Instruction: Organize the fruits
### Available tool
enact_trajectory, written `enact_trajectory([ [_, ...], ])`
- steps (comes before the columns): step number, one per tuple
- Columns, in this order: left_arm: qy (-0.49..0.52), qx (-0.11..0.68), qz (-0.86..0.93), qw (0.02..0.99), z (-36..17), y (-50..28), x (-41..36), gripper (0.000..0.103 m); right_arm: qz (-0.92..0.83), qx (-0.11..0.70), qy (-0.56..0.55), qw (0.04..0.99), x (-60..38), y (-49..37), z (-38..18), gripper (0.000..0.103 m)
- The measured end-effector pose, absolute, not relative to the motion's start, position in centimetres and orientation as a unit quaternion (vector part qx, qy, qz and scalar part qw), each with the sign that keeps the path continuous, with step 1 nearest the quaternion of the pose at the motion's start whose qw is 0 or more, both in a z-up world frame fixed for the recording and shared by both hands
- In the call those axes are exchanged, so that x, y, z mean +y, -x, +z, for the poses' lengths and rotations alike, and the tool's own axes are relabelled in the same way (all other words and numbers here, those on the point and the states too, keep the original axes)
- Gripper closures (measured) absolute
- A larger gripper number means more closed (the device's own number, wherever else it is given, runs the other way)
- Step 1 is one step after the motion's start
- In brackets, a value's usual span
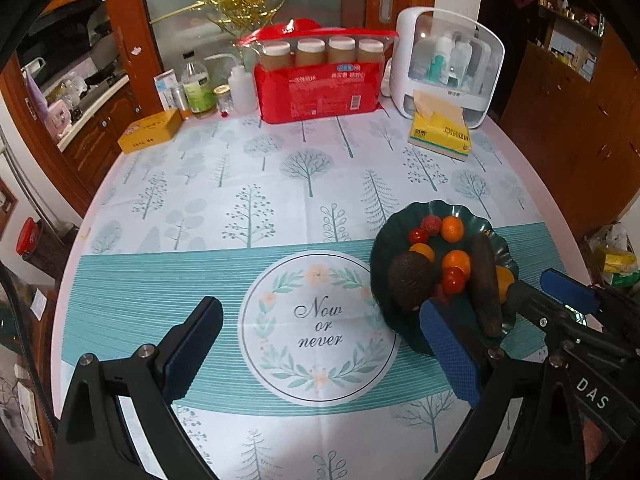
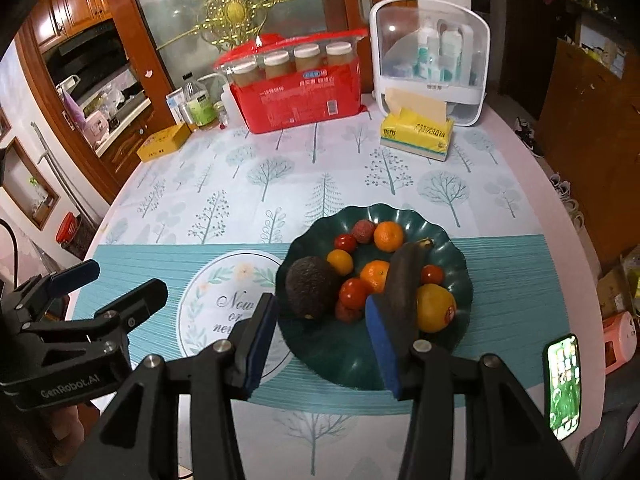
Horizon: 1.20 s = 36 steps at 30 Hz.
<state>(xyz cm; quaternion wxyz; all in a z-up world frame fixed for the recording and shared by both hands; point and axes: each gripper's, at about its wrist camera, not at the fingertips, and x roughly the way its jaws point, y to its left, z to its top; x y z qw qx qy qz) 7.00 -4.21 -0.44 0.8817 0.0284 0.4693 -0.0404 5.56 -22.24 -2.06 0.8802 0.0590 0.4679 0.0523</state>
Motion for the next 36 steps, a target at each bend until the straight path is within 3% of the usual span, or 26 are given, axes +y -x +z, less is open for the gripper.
enact_trajectory([
  [8,-0.027,0.460,-0.031,0.887,0.3,-5.9,-3.5,0.005,0.038,0.453,-0.063,0.889,-21.3,-4.3,-0.6,0.051],
  [36,-0.013,0.456,-0.016,0.890,0.8,-5.0,-2.3,0.005,0.035,0.439,-0.042,0.897,-19.2,-3.1,0.9,0.051],
])
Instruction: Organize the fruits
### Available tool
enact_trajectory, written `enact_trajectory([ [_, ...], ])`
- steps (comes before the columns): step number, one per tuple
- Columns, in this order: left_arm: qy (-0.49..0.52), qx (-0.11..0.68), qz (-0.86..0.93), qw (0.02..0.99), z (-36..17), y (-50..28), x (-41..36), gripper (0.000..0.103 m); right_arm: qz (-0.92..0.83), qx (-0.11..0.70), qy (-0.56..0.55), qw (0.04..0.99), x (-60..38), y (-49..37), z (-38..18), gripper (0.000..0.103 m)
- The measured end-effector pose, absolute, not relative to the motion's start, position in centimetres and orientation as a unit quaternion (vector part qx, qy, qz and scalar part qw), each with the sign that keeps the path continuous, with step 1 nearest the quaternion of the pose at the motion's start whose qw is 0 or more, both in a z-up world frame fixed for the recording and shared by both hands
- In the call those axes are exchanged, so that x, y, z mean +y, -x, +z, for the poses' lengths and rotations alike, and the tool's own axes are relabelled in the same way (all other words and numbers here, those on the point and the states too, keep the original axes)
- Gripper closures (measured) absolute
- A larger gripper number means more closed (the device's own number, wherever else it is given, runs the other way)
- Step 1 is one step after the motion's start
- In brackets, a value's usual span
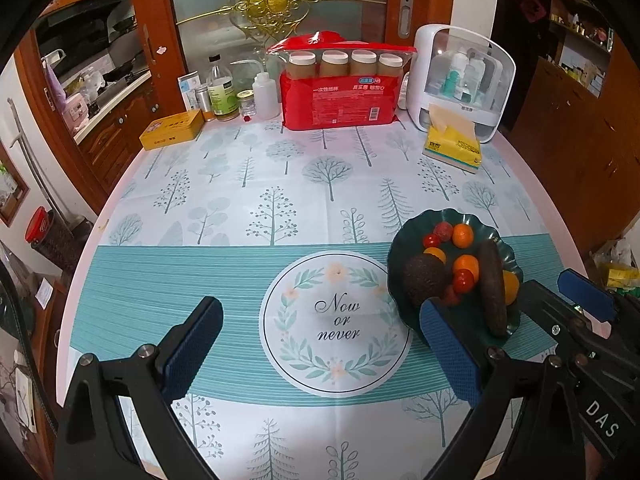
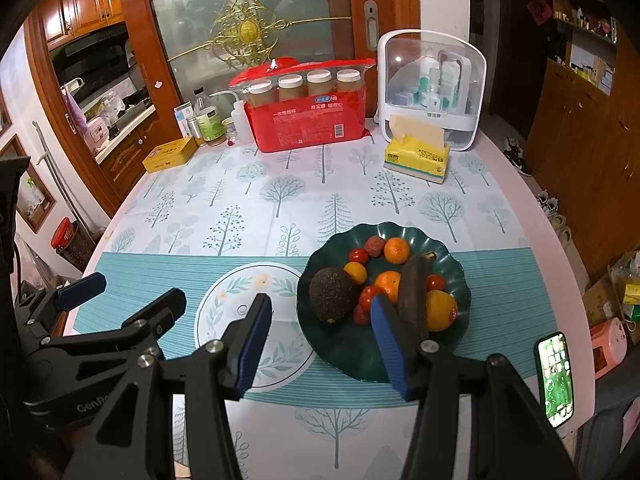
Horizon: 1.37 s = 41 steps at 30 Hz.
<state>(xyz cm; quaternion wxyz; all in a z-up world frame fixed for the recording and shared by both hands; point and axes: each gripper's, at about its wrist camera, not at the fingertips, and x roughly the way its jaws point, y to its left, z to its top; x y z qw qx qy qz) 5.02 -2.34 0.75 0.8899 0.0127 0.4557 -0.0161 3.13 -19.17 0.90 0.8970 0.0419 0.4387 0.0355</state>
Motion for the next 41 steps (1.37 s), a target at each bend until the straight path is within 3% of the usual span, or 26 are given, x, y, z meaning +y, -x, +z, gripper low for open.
enact_trajectory([
  [41,-0.007,0.482,-0.009,0.876,-0.5,-3.6,-0.5,0.006,0.046,0.461,-0.044,0.885,-18.0,-2.7,0.1,0.051],
])
